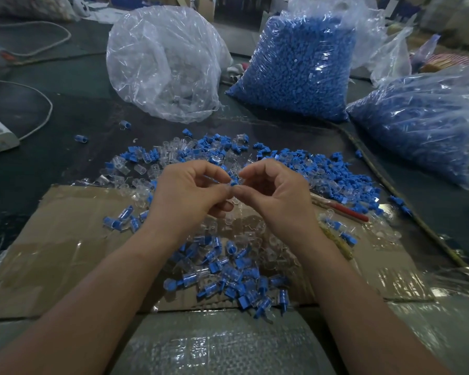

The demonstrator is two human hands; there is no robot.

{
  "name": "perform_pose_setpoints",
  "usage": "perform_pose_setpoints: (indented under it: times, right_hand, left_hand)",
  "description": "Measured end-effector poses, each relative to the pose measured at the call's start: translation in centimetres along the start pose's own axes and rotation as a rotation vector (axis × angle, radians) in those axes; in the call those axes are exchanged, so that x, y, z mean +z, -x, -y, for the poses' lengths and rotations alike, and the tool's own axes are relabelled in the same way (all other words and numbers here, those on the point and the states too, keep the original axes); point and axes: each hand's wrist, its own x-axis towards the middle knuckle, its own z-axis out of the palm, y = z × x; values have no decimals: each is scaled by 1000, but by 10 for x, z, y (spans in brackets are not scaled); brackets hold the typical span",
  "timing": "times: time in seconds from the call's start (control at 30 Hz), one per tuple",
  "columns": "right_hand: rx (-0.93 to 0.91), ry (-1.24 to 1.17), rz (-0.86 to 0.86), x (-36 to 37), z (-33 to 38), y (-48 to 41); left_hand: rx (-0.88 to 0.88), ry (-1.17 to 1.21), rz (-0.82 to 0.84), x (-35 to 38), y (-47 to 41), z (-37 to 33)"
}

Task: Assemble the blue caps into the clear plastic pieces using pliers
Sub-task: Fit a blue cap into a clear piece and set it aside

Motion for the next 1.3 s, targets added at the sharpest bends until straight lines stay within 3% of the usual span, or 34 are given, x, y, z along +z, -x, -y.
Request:
perform_pose_setpoints:
  times: [0.3,0.87,1.3]
  right_hand:
    - [4,-242,70,-3,-1,0]
    - [-37,-235,119,-4,-4,0]
    - [-200,-56,7,-8,-8,0]
  left_hand:
    - [-64,134,49,-3,1,-3]
    - [-167,193,94,-6,0,-7]
    - [-188,300,187,-8,-2,-8]
